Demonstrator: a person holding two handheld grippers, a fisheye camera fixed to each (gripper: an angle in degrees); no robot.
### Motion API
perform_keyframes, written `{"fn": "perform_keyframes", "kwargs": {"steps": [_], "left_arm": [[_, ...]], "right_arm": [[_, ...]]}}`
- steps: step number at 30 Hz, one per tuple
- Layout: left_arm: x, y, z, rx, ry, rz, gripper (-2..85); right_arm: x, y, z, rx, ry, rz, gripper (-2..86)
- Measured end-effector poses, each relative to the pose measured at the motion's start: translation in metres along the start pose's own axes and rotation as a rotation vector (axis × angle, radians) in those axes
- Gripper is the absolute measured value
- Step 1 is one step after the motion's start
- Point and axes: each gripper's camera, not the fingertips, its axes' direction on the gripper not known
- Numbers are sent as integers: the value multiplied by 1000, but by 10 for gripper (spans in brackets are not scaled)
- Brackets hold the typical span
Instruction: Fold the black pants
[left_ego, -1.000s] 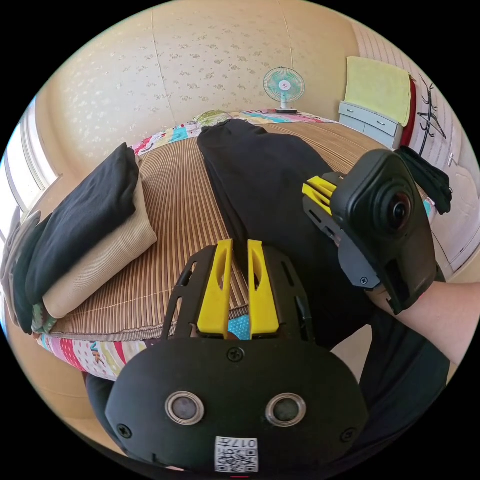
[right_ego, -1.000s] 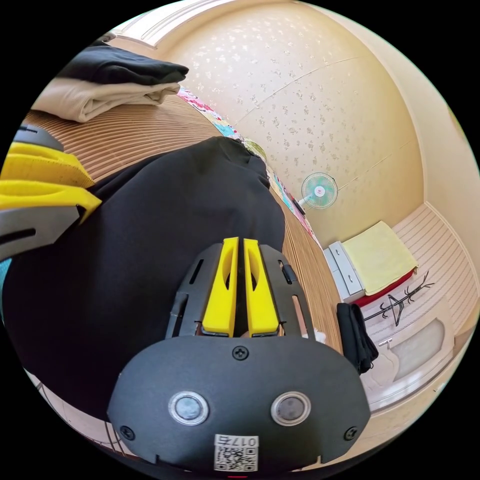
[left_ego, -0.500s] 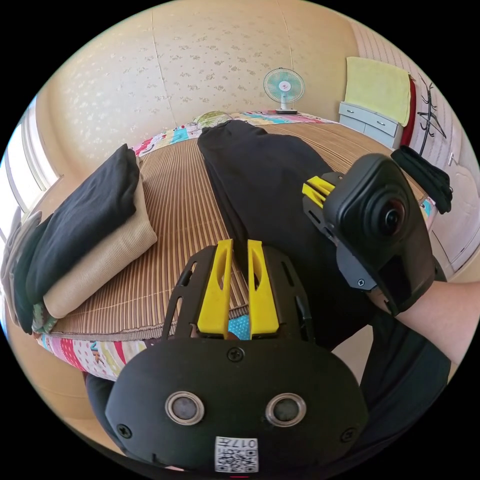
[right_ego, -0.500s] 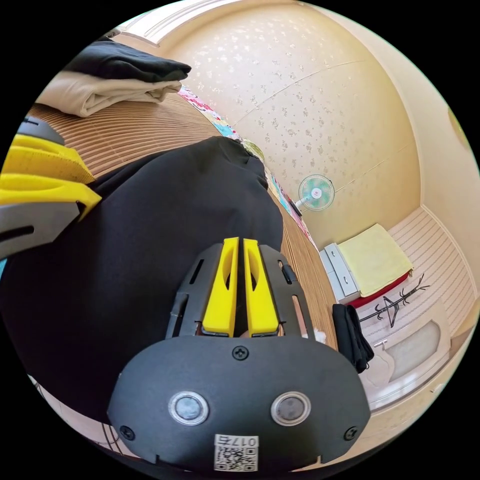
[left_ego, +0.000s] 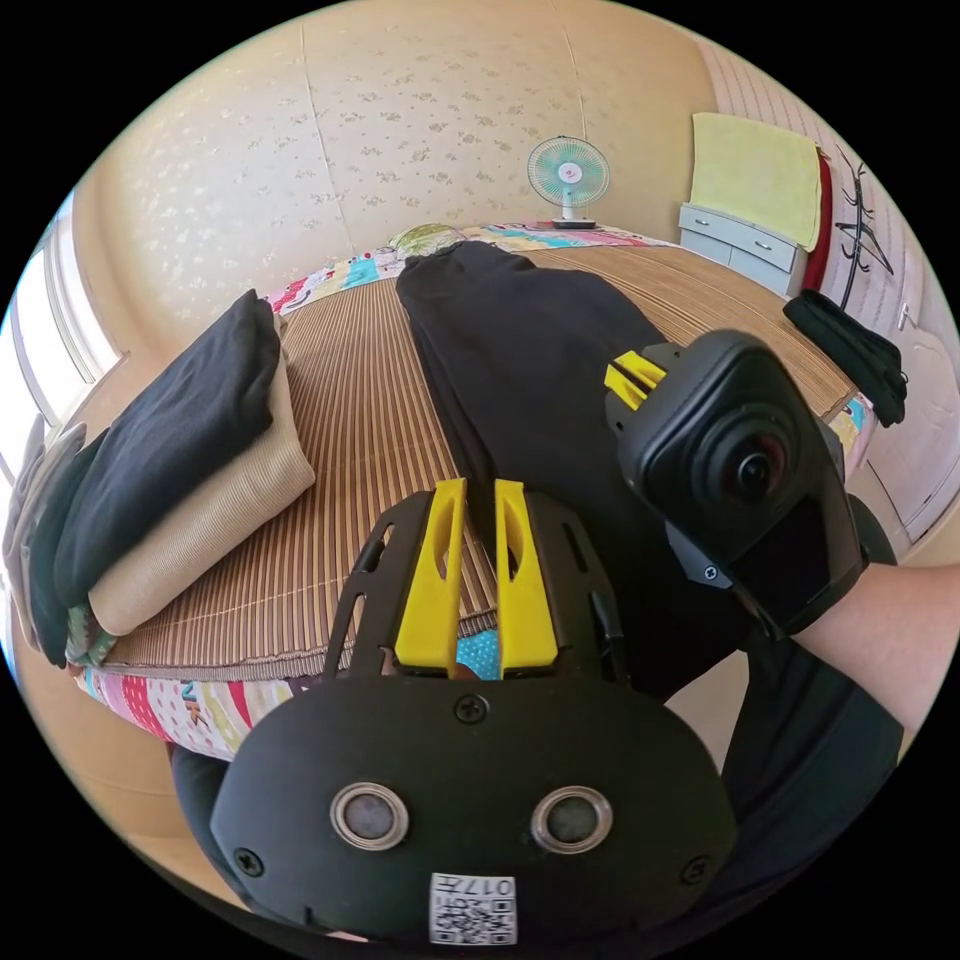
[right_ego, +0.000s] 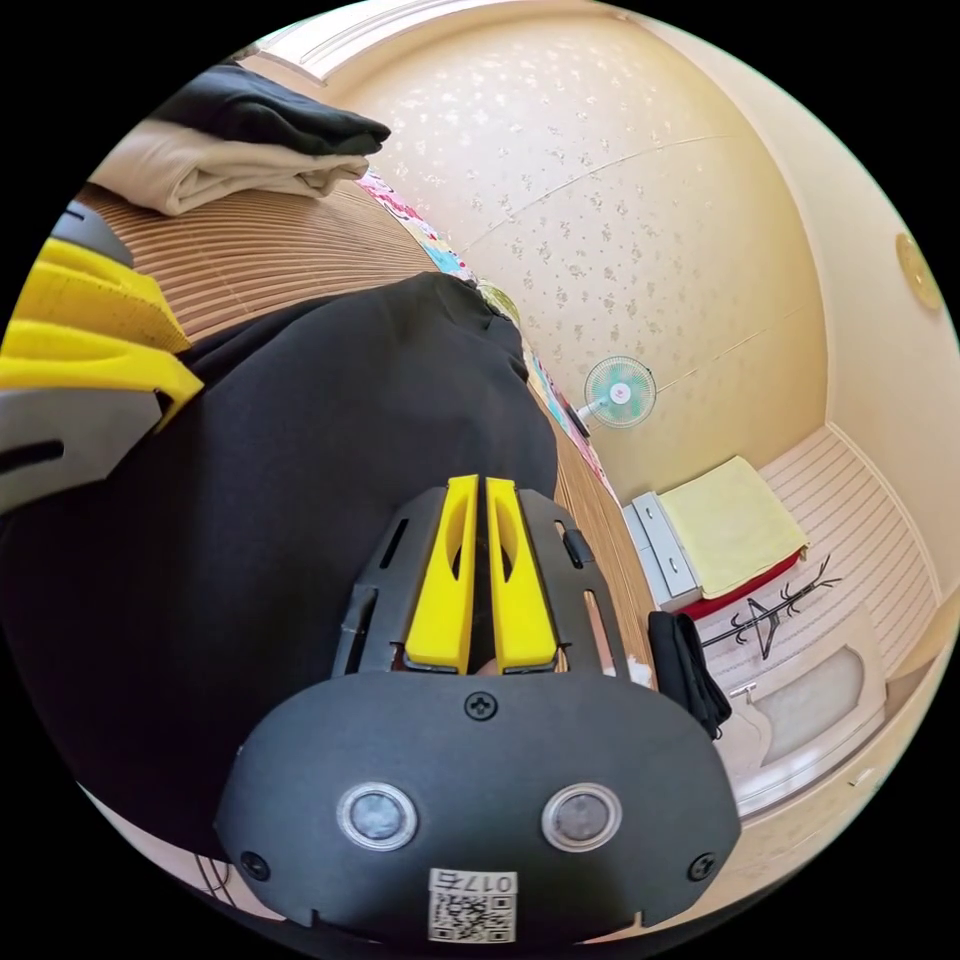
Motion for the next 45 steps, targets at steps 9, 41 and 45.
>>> {"fn": "perform_keyframes", "kwargs": {"steps": [9,41,45], "left_arm": [[5,9,7,1,2,-3,55],[37,8,-6,-84,16,15,55],[42,0,-10,-121,21,32,56]], "right_arm": [[-2,10,7,1,8,-2,15],[-31,31,23,2,23,-7,14],[-38,30,23,2,24,-8,14]]}}
